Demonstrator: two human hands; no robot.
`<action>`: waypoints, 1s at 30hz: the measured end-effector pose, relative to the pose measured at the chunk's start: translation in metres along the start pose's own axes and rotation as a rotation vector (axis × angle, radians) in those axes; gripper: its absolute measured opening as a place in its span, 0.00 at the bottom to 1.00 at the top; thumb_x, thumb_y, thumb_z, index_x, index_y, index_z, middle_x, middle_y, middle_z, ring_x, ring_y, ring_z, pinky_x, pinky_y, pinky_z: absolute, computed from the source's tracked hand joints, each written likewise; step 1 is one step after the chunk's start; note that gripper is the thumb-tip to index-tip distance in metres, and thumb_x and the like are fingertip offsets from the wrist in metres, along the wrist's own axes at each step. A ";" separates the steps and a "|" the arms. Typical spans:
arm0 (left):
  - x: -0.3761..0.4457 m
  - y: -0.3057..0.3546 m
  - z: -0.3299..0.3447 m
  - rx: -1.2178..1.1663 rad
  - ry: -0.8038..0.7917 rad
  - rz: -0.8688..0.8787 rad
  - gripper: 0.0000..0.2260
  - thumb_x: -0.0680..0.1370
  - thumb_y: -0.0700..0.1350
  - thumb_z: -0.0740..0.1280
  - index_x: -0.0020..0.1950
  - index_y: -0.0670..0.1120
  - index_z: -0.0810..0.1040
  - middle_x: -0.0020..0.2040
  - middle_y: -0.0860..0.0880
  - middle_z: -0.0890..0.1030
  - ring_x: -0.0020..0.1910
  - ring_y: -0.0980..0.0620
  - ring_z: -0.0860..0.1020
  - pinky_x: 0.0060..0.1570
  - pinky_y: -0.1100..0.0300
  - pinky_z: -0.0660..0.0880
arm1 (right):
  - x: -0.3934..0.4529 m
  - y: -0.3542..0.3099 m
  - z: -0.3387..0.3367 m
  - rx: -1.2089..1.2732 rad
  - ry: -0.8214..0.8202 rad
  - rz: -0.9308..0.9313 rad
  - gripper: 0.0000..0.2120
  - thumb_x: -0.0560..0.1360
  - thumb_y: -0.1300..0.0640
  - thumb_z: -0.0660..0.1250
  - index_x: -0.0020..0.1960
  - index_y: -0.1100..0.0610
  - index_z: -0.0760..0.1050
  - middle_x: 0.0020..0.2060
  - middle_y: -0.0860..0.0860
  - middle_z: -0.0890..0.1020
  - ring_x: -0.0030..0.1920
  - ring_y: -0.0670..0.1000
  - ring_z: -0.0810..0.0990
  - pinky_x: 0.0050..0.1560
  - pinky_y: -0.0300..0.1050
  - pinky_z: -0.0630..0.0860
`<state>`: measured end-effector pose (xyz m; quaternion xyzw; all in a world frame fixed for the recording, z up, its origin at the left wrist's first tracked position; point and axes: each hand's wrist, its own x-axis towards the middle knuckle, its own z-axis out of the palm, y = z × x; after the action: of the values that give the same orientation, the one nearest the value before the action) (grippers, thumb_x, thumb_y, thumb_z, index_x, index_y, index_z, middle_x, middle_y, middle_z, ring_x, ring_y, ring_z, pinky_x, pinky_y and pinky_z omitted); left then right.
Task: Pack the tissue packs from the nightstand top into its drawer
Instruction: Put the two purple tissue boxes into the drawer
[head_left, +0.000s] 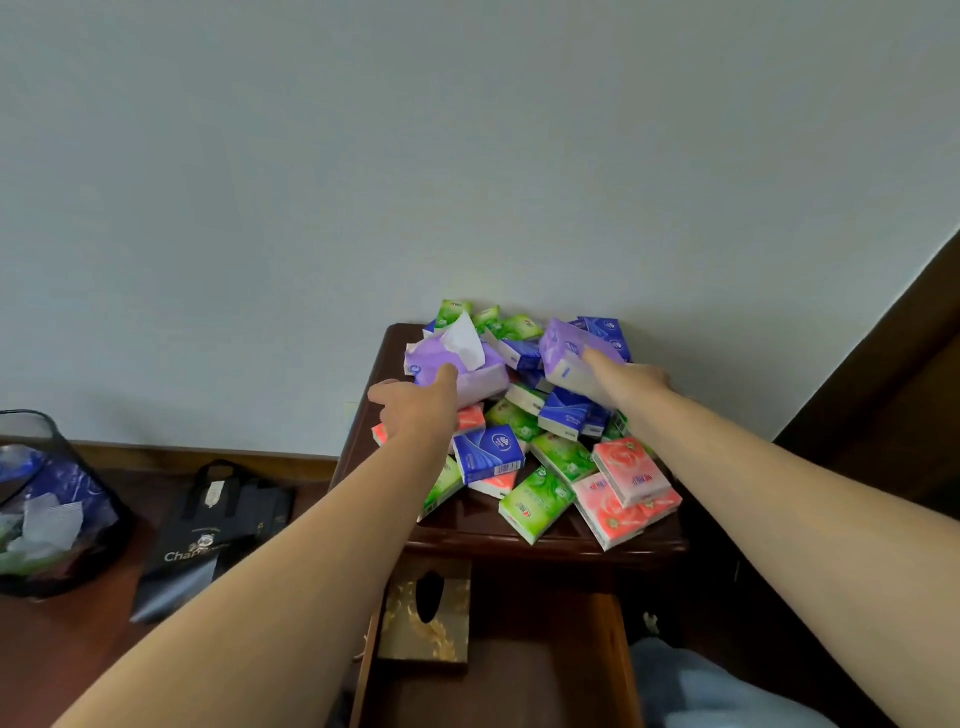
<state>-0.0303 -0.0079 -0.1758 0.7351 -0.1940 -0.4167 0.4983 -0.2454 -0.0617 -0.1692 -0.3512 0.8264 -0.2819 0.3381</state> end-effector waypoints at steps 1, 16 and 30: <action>0.006 0.000 0.003 0.024 -0.021 -0.009 0.30 0.78 0.56 0.71 0.70 0.42 0.60 0.65 0.40 0.74 0.59 0.38 0.81 0.61 0.41 0.79 | 0.004 0.001 0.002 0.007 -0.043 -0.029 0.48 0.64 0.27 0.67 0.74 0.58 0.69 0.69 0.59 0.75 0.72 0.63 0.69 0.73 0.57 0.69; 0.030 -0.013 0.008 -0.110 -0.123 0.075 0.19 0.80 0.40 0.69 0.68 0.40 0.68 0.53 0.43 0.80 0.40 0.50 0.79 0.23 0.63 0.71 | 0.006 0.008 0.010 0.170 -0.031 -0.191 0.25 0.70 0.39 0.69 0.57 0.57 0.79 0.53 0.57 0.83 0.62 0.63 0.78 0.63 0.60 0.78; -0.065 -0.047 -0.115 -0.254 -0.710 0.131 0.19 0.66 0.47 0.75 0.57 0.50 0.81 0.47 0.49 0.84 0.39 0.51 0.79 0.35 0.58 0.74 | -0.110 0.075 -0.039 0.764 -0.658 -0.346 0.16 0.76 0.52 0.74 0.62 0.55 0.82 0.59 0.58 0.86 0.56 0.58 0.87 0.54 0.54 0.84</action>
<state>0.0191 0.1238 -0.1728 0.4637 -0.3479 -0.6332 0.5128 -0.2468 0.0765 -0.1590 -0.4040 0.4454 -0.4892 0.6317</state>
